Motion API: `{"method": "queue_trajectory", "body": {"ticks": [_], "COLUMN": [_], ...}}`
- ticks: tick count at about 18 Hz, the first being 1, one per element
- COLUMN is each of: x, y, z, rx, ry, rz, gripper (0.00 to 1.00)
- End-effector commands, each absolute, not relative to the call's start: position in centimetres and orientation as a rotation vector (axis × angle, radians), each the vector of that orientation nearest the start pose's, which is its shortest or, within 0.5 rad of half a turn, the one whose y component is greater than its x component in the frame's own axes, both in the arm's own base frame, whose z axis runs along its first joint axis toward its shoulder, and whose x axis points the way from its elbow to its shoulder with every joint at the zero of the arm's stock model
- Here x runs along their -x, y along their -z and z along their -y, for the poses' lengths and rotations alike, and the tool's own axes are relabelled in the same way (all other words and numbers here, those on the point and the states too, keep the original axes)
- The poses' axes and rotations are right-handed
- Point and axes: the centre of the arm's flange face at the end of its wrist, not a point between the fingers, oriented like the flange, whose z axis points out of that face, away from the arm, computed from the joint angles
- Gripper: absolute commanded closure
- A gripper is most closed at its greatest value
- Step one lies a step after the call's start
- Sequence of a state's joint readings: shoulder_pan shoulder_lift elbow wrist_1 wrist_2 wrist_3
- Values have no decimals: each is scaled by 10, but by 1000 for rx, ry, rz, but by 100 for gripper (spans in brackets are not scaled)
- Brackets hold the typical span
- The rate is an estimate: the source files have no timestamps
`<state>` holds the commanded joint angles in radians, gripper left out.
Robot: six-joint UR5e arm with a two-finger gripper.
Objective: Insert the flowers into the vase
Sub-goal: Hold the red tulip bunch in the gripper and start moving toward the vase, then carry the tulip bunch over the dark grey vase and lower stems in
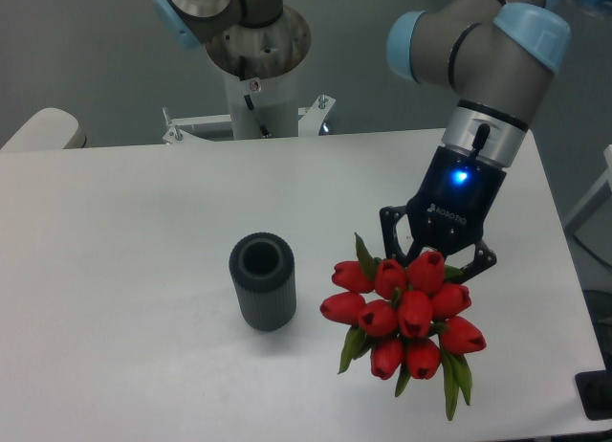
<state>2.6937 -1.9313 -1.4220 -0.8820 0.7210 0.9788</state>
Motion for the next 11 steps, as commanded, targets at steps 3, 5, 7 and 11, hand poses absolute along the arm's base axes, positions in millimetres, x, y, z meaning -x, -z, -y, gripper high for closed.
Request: {"method": "queue_trajectory", "body": {"ticks": [3,5,7,11], "x": [490,485,482,471], "y": [-466,-469,-471,-480], "z": [-477,-481,-483,-489], "rx": [2198,2197,2192,2154], "ry": [52,63,74,118], "rz": [-68,-55,-45,-39], "gripper": [76,76,76,76]}}
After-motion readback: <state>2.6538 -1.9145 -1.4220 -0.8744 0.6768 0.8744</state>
